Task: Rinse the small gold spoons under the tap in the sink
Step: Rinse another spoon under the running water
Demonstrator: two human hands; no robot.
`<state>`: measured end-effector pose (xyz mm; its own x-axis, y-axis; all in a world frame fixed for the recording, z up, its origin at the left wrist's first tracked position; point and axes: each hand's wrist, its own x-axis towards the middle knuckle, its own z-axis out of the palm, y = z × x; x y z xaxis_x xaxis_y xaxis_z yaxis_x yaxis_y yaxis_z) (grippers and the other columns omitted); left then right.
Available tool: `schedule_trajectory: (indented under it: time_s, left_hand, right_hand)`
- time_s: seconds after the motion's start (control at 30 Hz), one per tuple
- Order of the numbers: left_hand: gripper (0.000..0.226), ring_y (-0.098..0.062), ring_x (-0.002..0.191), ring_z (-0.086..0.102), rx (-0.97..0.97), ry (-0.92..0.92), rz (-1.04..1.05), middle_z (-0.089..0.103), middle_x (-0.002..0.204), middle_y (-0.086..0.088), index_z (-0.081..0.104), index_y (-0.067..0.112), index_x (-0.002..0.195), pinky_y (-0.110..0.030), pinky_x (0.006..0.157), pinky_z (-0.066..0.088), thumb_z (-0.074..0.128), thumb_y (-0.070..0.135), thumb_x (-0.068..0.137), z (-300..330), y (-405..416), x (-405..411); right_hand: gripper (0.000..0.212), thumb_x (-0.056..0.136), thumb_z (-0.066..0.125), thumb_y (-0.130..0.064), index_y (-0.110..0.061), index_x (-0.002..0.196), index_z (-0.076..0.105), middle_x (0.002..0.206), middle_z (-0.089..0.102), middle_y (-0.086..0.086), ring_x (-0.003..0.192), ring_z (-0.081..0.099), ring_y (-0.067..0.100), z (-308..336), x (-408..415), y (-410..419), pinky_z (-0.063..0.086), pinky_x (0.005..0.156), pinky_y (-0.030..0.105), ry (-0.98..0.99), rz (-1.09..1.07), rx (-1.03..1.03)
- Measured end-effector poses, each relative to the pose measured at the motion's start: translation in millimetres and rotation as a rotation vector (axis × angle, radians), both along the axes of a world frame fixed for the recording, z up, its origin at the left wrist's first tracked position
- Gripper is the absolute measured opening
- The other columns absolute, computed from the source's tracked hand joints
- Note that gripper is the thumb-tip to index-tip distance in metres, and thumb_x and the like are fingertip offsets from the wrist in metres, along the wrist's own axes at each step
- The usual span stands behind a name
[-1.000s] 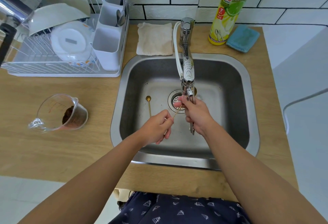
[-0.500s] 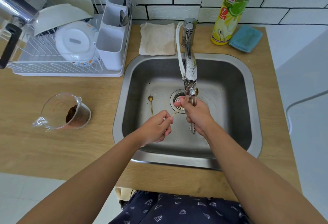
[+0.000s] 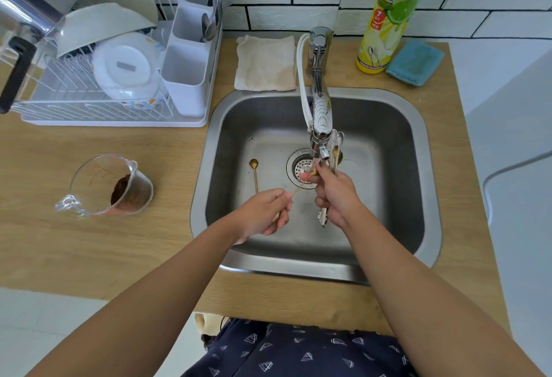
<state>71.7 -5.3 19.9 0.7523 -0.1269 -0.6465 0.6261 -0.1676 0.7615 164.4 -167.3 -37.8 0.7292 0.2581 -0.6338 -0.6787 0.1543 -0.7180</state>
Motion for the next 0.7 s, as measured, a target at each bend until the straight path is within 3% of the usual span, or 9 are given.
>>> schedule_trajectory:
  time_s: [0.1, 0.23, 0.3, 0.43, 0.5, 0.57, 0.7]
  left_hand:
    - [0.032, -0.016, 0.041, 0.034, 0.044, -0.032, -0.011, 0.054, 0.063, -0.008, 0.052, 0.009, 0.093, -0.025, 0.042, 0.029, 0.037, 0.032, 0.110, -1, 0, -1]
    - [0.032, -0.014, 0.039, 0.033, 0.029, -0.036, -0.004, 0.054, 0.060, -0.005, 0.051, 0.009, 0.092, -0.023, 0.039, 0.028, 0.037, 0.031, 0.110, -5, 2, -4]
    - [0.032, -0.013, 0.037, 0.031, -0.067, -0.025, 0.061, 0.050, 0.055, -0.003, 0.051, 0.009, 0.091, -0.022, 0.038, 0.027, 0.038, 0.032, 0.110, -8, 4, -5]
    - [0.031, -0.008, 0.031, 0.029, -0.398, 0.132, 0.265, 0.042, 0.051, 0.001, 0.056, 0.014, 0.087, -0.018, 0.034, 0.025, 0.048, 0.037, 0.106, -9, 15, -6]
    - [0.029, -0.006, 0.030, 0.030, -0.476, 0.181, 0.294, 0.046, 0.052, 0.002, 0.057, 0.015, 0.088, -0.017, 0.033, 0.025, 0.052, 0.039, 0.104, -8, 17, -6]
    - [0.032, -0.006, 0.032, 0.030, -0.437, 0.174, 0.264, 0.056, 0.061, -0.001, 0.056, 0.013, 0.092, -0.017, 0.036, 0.024, 0.050, 0.041, 0.104, -8, 15, -7]
    - [0.037, -0.009, 0.046, 0.033, -0.169, 0.040, 0.159, 0.057, 0.077, 0.001, 0.059, 0.007, 0.111, -0.018, 0.047, 0.030, 0.040, 0.039, 0.108, -10, 8, -8]
  right_hand:
    - [0.021, 0.105, 0.058, -0.036, -0.017, 0.105, 0.067, 0.098, 0.082, 0.006, 0.038, 0.026, 0.004, -1, 0, 0, 0.026, 0.036, 0.019, -0.057, 0.020, -0.024]
    - [0.013, 0.097, 0.071, -0.029, -0.019, 0.106, 0.072, 0.086, 0.081, -0.003, 0.040, 0.028, 0.005, 3, -1, -1, 0.027, 0.039, 0.020, -0.181, 0.119, -0.152]
    - [0.017, 0.100, 0.067, -0.030, -0.016, 0.106, 0.073, 0.084, 0.081, -0.006, 0.040, 0.027, 0.005, 6, 1, -1, 0.026, 0.040, 0.021, -0.166, 0.111, -0.152]
    - [0.019, 0.106, 0.057, -0.029, -0.014, 0.112, 0.068, 0.105, 0.081, 0.004, 0.040, 0.023, 0.003, 7, -1, -2, 0.025, 0.038, 0.017, -0.054, 0.082, 0.141]
    - [0.020, 0.099, 0.067, -0.030, -0.013, 0.108, 0.067, 0.088, 0.079, -0.003, 0.041, 0.025, 0.002, 8, -3, -1, 0.025, 0.038, 0.016, -0.099, 0.106, 0.154]
    - [0.018, 0.094, 0.074, -0.030, -0.013, 0.095, 0.067, 0.071, 0.075, -0.005, 0.039, 0.028, 0.002, 9, -4, 3, 0.025, 0.037, 0.016, -0.139, 0.072, 0.056]
    - [0.024, 0.096, 0.073, -0.029, -0.022, 0.078, 0.059, 0.081, 0.080, 0.007, 0.037, 0.034, 0.002, 10, -1, 6, 0.027, 0.037, 0.019, -0.155, -0.098, -0.184]
